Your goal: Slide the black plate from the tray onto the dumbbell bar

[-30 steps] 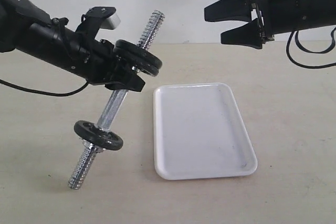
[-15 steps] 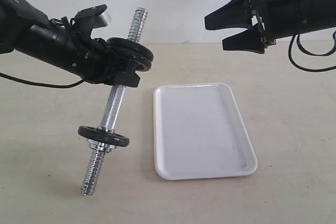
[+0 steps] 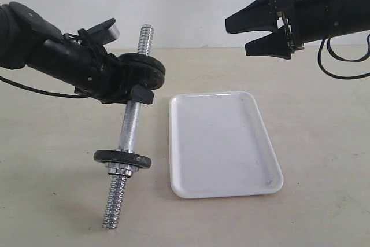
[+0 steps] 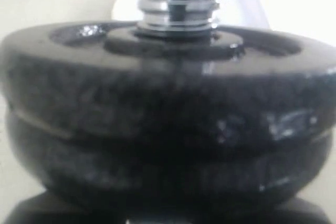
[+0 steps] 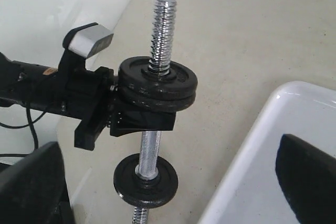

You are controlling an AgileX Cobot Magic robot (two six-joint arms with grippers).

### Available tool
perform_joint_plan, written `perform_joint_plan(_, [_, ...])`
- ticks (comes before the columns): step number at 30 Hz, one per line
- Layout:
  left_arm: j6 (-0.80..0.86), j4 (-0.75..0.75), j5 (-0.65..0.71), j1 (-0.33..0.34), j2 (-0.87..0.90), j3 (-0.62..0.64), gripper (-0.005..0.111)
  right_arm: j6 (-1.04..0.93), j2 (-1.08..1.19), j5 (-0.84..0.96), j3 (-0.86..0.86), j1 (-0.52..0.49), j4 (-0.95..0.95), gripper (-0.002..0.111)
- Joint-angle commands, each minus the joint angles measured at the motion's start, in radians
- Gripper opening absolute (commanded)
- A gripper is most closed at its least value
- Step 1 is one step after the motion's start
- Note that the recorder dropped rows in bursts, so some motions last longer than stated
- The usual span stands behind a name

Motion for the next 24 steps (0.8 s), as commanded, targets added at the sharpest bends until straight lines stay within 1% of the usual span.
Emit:
perform_joint_plan(1, [-0.017,-0.126,-0.017,0.002,-0.046,-0.042,0.004,0.0,-0.017,0.01,-0.006,-0.005,-0.005,0.103])
perform_joint_plan(11, [-0.017,-0.129,-0.033,0.002,0.017,-0.042,0.004,0.0,-0.017,0.01,-0.006,-0.005,-0.005,0.103])
perform_joint_plan(14, [-0.013,-0.151,-0.033,0.002,0.032,-0.042,0.004,0.0,-0.017,0.01,-0.006,-0.005,-0.005,0.103])
perform_joint_plan(24, [-0.013,-0.159,-0.066,0.002,0.052,-0.042,0.004,0.0,-0.017,0.01,-0.006,-0.005,-0.005,0.103])
